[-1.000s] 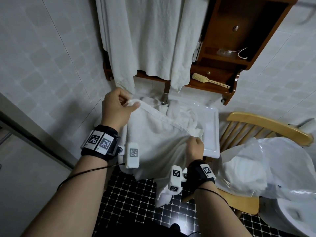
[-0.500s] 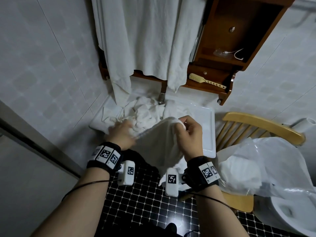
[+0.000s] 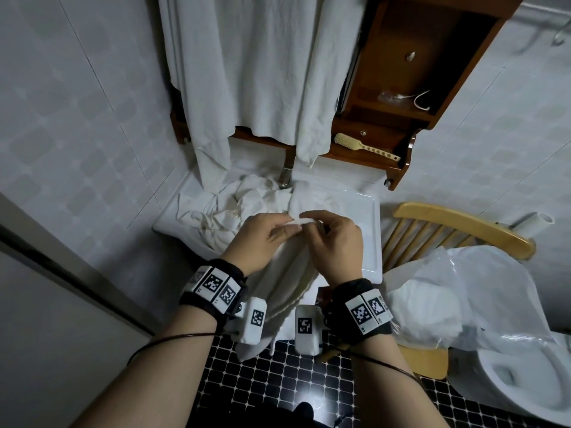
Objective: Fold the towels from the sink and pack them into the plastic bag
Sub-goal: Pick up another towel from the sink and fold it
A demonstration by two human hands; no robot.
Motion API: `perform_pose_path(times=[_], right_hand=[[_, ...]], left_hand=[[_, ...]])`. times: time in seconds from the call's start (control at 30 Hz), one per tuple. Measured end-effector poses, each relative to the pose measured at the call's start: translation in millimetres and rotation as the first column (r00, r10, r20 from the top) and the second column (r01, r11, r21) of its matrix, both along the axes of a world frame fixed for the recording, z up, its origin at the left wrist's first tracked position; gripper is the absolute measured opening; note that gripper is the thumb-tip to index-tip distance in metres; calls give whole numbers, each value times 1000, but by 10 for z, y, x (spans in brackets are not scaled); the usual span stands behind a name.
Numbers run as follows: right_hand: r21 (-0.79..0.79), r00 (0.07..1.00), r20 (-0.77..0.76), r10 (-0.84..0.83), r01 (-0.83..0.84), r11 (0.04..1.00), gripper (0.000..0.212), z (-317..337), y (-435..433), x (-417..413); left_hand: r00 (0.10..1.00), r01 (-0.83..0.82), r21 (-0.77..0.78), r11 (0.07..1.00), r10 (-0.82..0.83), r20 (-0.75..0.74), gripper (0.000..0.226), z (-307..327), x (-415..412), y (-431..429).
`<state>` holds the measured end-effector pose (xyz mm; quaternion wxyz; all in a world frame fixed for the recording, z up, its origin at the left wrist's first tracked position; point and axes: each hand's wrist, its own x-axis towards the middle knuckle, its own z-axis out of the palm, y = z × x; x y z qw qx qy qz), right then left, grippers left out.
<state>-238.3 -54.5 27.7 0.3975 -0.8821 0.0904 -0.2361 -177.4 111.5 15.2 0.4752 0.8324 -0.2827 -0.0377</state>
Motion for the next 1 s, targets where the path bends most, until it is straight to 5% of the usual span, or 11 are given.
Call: perform_pose_path(times=[0.13,0.37,0.47,0.6,0.87,1.0], right_hand=[[58,1000,2,24,-24,998,19,-37,25,42],[252,945,-41,325,-305,918,14,-130,31,121],[346,906,-50,420,-378,859,22,-207,63,136],[319,831,-252,497,-413,853,10,-374,28,155],[25,727,-641,246,-301,953,8,-699,70,114],[-155,789,-611,66,-201,967,19,-785,-131,143]], left_hand=[[989,-97,127,987,82,120,29,40,12,1],[964,-221,174,959,189,185,37,225,124,232],[914,-357,119,926,320,250,36,297,155,271],[838,-465,-29,885,450,310,29,370,148,320],[753,-555,-180,812,582,307,33,522,214,368],[701,-648,-163,744,666,254,37,480,279,420]])
